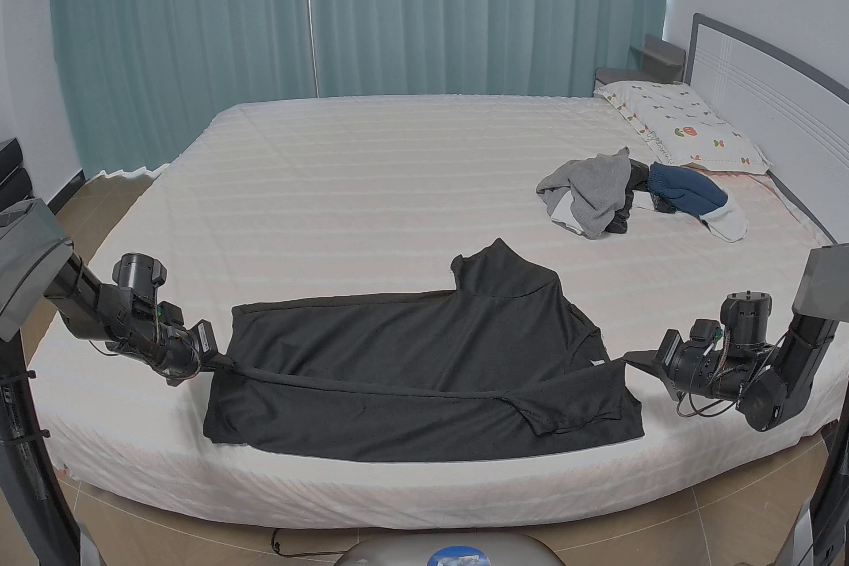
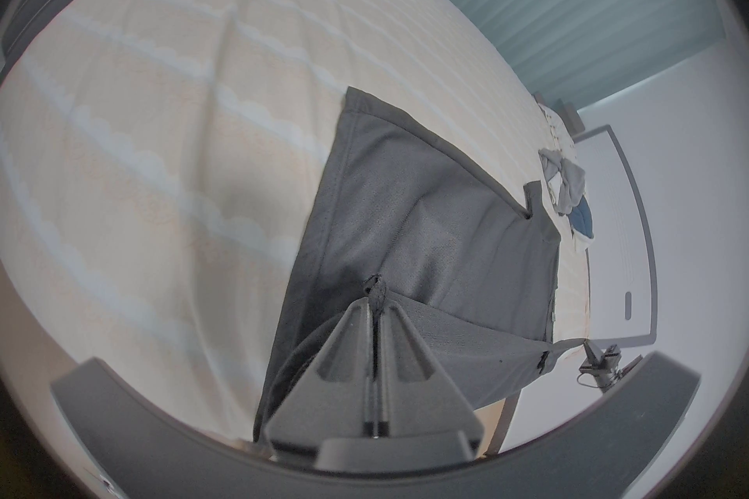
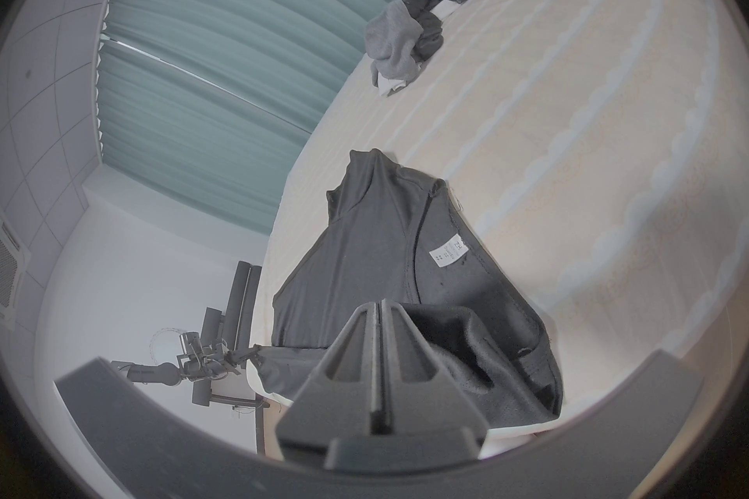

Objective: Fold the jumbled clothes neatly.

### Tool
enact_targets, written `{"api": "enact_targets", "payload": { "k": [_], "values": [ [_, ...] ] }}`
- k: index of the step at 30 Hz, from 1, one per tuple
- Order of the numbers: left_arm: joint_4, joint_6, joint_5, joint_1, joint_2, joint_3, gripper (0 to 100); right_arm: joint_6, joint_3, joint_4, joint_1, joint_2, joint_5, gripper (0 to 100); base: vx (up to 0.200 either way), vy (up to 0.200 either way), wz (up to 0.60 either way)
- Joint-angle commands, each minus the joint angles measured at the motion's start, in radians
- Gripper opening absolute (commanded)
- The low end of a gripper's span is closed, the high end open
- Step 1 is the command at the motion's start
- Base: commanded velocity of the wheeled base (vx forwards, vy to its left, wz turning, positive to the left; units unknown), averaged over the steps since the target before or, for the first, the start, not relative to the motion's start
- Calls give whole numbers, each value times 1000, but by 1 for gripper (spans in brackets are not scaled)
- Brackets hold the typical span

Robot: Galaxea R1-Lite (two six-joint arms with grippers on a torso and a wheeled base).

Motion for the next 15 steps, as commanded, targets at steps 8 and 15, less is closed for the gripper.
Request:
{"api": "enact_targets", "payload": {
  "k": [8, 15],
  "values": [
    [-4, -41, -26, 33, -198, 159, 0, 0, 98, -57, -1, -139, -1, 0, 0, 0, 0],
    [-12, -113, -40, 70, -261, 206, 0, 41, 140, -66, 4, -240, -2, 0, 0, 0, 0]
  ]
}}
